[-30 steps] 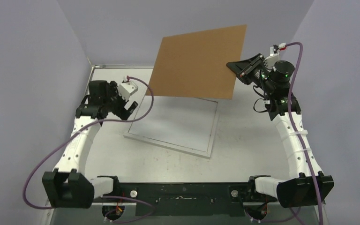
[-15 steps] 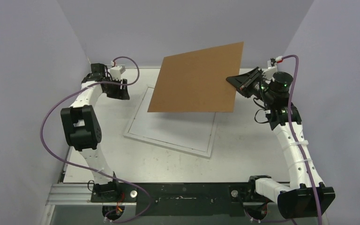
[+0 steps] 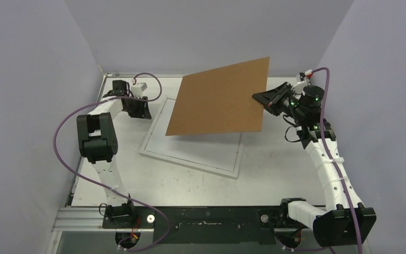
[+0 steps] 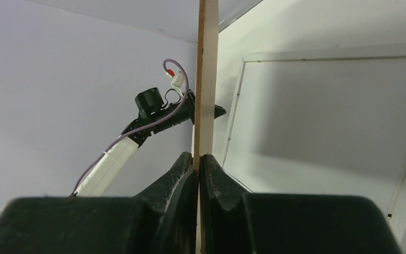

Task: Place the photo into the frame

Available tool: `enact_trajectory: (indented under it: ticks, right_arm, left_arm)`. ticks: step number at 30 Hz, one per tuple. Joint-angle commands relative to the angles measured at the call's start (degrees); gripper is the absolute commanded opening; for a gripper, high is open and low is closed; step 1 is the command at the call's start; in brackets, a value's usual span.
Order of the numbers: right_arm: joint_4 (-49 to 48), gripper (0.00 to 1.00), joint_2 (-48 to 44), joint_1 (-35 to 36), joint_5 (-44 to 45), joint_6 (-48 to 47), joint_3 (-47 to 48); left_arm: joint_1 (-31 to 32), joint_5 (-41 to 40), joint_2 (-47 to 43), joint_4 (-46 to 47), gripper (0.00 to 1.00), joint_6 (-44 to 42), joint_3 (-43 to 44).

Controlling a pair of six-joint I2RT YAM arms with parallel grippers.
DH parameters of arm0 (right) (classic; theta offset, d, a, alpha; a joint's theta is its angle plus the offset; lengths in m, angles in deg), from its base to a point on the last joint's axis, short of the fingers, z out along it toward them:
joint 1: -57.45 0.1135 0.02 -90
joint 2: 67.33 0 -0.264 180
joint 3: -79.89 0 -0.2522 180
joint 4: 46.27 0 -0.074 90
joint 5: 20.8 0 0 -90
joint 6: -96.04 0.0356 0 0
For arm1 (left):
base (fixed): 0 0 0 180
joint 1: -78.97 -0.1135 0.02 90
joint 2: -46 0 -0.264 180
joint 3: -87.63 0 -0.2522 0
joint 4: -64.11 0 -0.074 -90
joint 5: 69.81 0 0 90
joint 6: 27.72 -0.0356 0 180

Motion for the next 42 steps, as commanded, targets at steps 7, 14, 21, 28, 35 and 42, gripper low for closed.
enact_trajectory:
  ticks: [7,14,21,28,35,42]
  right_arm:
    - [-7.11,0.05,1.01,5.51,2.08,1.11,-0.69]
    - [-9.95,0.05,0.78,7.66,4.06,1.53,-5.23]
    - [-12.73,0.05,-0.89,7.75,4.19,1.81,-9.81]
    - [-15.76,0.05,-2.35,7.48,3.58,2.74,-12.44]
    - [-17.04,0.05,-2.39,6.49,1.91,3.22,-11.55]
    - [-17.82,0.05,-1.16,6.19,0.21,3.35,-10.96]
  left_arm:
    - [-0.30,4.87,2.82,6.41,0.29,2.43,-2.18]
    - [-0.38,4.92,-0.12,8.43,0.25,3.22,-7.53]
    - [-0.82,5.00,-3.61,6.88,0.23,3.42,-11.46]
    - [-0.83,5.79,-7.62,4.97,0.22,3.64,-15.40]
    - [-0.76,6.43,-9.72,2.96,0.21,3.11,-16.97]
    - [-0.82,6.35,-10.66,2.43,0.20,2.90,-17.03]
